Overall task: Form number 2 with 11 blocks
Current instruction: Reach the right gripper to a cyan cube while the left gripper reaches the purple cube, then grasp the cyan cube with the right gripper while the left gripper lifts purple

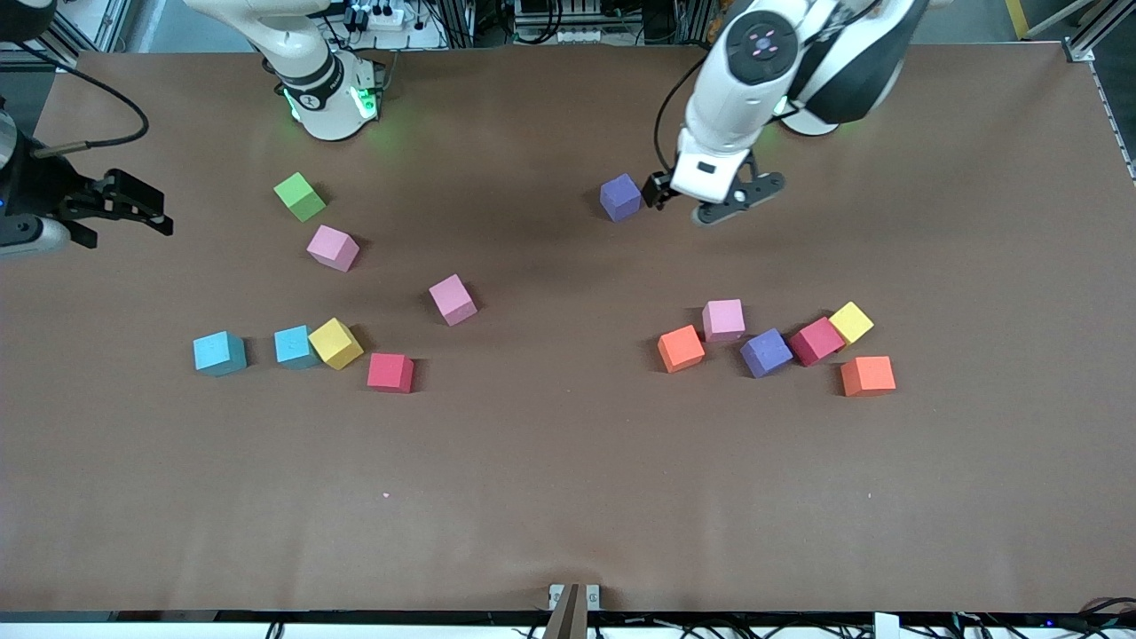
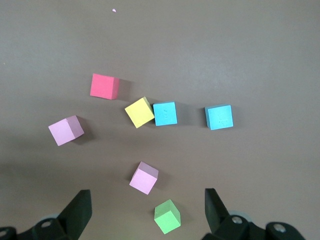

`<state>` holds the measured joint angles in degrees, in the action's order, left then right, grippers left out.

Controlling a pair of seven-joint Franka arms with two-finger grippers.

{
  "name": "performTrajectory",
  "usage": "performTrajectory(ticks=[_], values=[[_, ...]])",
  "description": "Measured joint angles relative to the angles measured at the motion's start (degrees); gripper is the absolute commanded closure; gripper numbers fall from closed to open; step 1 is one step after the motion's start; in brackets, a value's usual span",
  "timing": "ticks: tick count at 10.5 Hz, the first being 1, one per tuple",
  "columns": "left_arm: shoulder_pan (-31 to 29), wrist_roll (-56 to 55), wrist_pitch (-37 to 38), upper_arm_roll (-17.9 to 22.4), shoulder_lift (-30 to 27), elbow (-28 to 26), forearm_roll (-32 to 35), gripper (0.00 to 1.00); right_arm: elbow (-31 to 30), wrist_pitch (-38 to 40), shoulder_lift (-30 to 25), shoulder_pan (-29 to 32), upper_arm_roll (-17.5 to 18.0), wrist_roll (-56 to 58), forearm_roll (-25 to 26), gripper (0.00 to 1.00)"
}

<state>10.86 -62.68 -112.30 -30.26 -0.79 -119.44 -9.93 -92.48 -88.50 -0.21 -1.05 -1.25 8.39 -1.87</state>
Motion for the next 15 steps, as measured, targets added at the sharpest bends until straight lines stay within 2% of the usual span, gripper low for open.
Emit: performTrajectory(ticks=[3,5,10,12,15], values=[[5.74,-8.15,-4.12,0.5,2.51,-3.03,-1.2,0.0,-0.35,-1.4,4.36,-0.14,0.02,-0.01,2.16,0.0],[10.07,-13.19,-7.31,1.9,5.64,-4.48,-1.2,0.0,-1.99,-5.1,7.03,0.03,-0.06,-0.05,2.26,0.0],[14.46,-14.1,-19.44,2.43,8.72,-12.05,-1.19,0.0,-18.82,-24.86,9.3,1.15,-0.27,-0.06,2.29,0.0],[15.61,-14.11,-22.91,2.48,10.28,-13.02,-1.14,0.0,-24.88,-33.69,10.4,1.3,-0.3,-0.06,2.29,0.0],[18.25,-15.12,-26.57,4.2,13.59,-13.13,-0.76,0.0,-27.77,-43.81,15.41,1.42,-0.33,-0.06,2.29,0.0]])
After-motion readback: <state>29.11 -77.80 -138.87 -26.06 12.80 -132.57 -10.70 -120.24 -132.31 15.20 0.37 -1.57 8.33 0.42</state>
